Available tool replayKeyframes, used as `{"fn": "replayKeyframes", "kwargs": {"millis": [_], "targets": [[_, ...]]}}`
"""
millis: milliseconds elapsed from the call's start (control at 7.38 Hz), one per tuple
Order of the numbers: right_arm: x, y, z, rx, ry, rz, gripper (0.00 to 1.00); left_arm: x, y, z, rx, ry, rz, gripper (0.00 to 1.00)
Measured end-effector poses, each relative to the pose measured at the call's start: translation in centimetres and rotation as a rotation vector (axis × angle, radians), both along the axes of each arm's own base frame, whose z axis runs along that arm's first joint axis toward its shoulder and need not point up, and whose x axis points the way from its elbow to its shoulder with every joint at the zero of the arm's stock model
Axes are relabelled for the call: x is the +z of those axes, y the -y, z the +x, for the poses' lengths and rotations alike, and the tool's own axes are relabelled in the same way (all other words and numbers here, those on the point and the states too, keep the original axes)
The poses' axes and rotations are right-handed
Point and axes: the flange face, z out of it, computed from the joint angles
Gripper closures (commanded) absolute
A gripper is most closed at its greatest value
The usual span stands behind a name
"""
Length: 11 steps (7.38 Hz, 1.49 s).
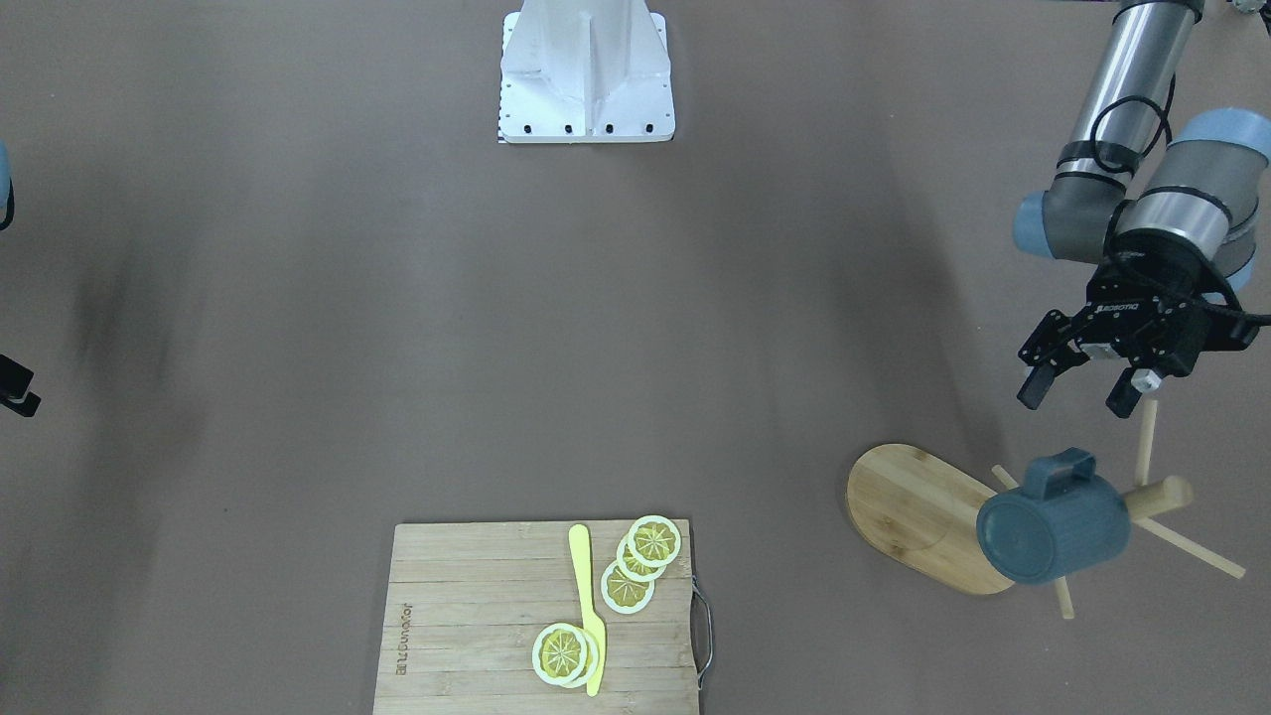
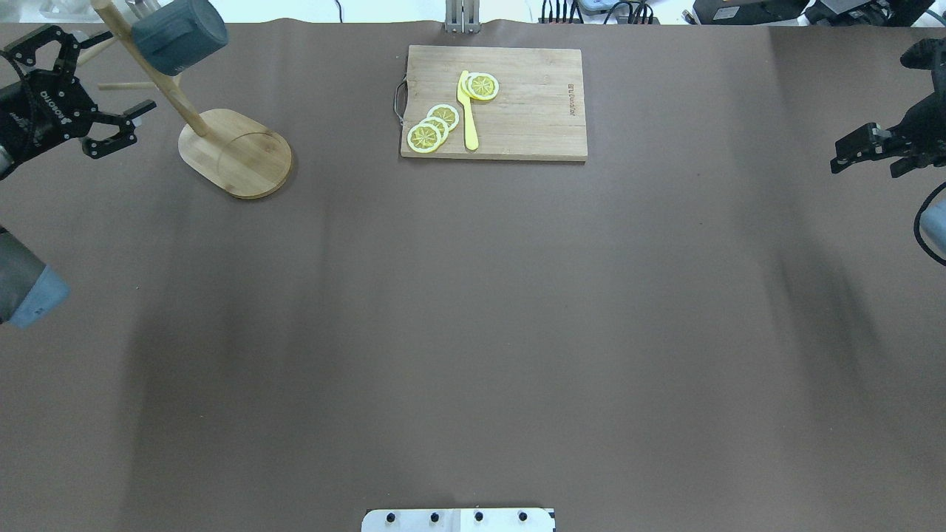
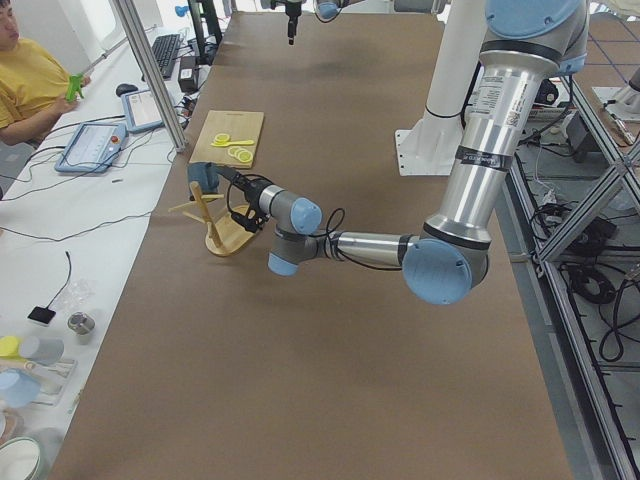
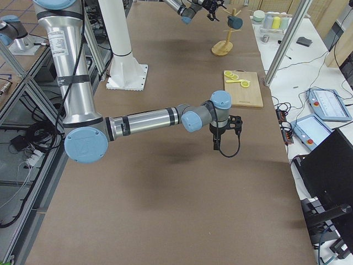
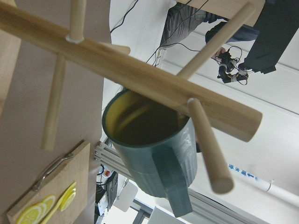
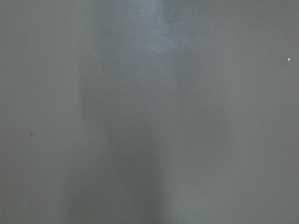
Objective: Hang cup on storage rack
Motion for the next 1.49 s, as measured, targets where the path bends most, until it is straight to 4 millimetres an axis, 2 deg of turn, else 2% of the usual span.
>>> {"fn": "replayKeyframes", "kwargs": {"millis": [271, 542, 814, 1085, 1220, 1492], "targets": [[0.0, 0.1, 0.0, 0.000, -0.001, 0.001, 0.00, 4.4, -3.3, -4.1, 0.020, 0.303, 0.171, 0.02], [-0.1, 0.1, 0.1, 0.005, -0.008, 0.007, 0.00, 9.4, -5.9, -8.5, -0.021, 0.716, 0.356, 0.02], [0.0, 0.3, 0.3, 0.018, -0.033, 0.019, 0.00, 13.1, -5.8, -11.6, -0.015, 1.161, 0.487, 0.02], [0.1, 0.3, 0.6, 0.025, -0.048, 0.025, 0.00, 15.6, -4.5, -14.6, 0.059, 1.497, 0.565, 0.02], [0.3, 0.4, 1.0, 0.021, -0.053, 0.033, 0.00, 16.2, -3.9, -15.5, 0.132, 1.605, 0.574, 0.02], [1.5, 0.6, 3.7, 0.004, -0.073, 0.066, 0.00, 14.7, -2.6, -15.6, 0.310, 1.696, 0.537, 0.02]]}}
